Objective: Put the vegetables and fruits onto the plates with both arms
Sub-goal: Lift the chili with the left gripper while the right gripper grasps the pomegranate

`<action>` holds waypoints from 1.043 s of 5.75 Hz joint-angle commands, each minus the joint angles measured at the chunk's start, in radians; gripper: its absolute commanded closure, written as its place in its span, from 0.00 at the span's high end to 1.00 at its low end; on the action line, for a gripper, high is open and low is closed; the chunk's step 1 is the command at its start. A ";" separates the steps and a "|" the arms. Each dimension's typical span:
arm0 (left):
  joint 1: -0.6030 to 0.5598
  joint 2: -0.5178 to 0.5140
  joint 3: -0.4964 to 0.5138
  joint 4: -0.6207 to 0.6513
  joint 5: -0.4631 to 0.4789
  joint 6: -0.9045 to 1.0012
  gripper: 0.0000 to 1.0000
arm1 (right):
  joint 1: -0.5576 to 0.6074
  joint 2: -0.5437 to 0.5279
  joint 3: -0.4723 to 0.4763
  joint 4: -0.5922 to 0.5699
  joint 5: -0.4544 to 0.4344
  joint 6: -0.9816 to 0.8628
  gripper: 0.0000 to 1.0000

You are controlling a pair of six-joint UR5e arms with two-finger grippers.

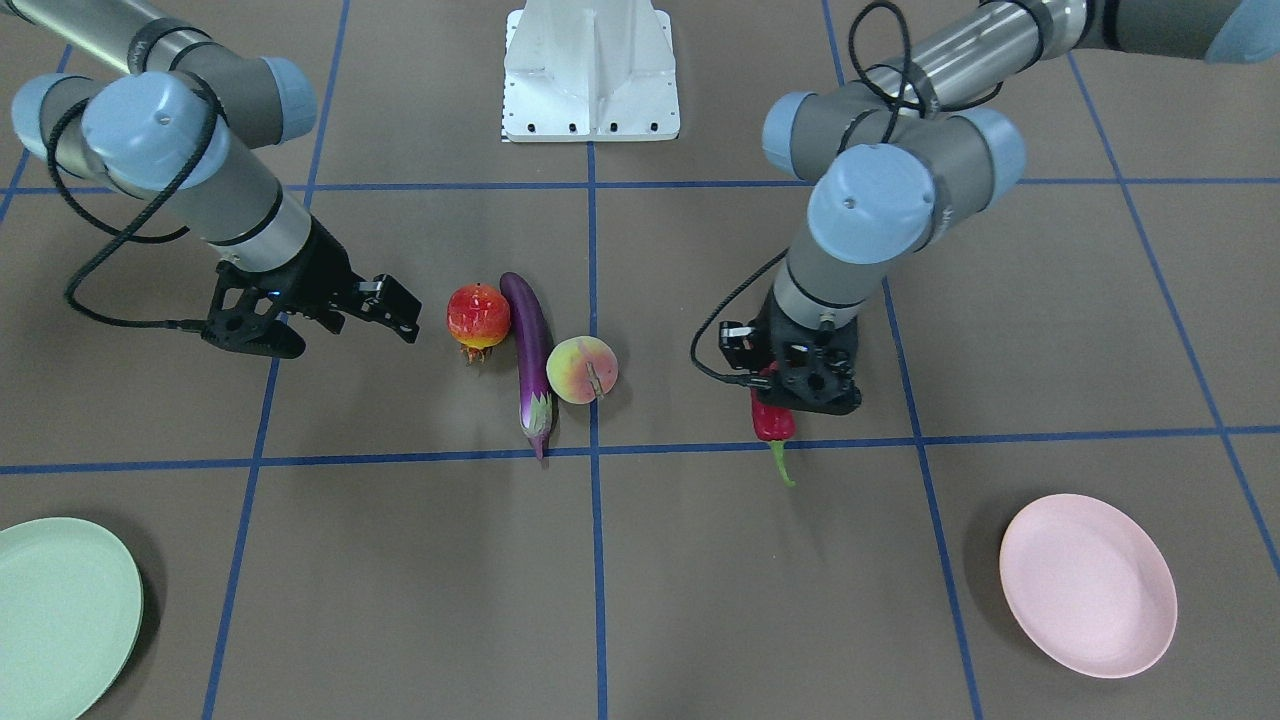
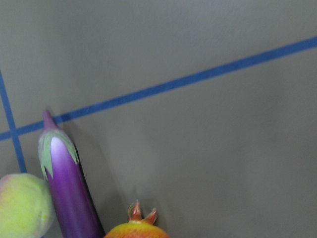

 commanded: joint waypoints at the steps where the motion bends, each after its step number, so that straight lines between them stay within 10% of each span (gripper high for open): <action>1: -0.011 0.015 0.000 -0.001 -0.001 0.022 0.00 | -0.060 0.036 -0.013 -0.001 -0.048 0.076 1.00; 6: -0.014 0.013 -0.002 -0.001 0.000 0.022 0.00 | -0.088 0.048 -0.069 -0.019 -0.086 0.084 0.96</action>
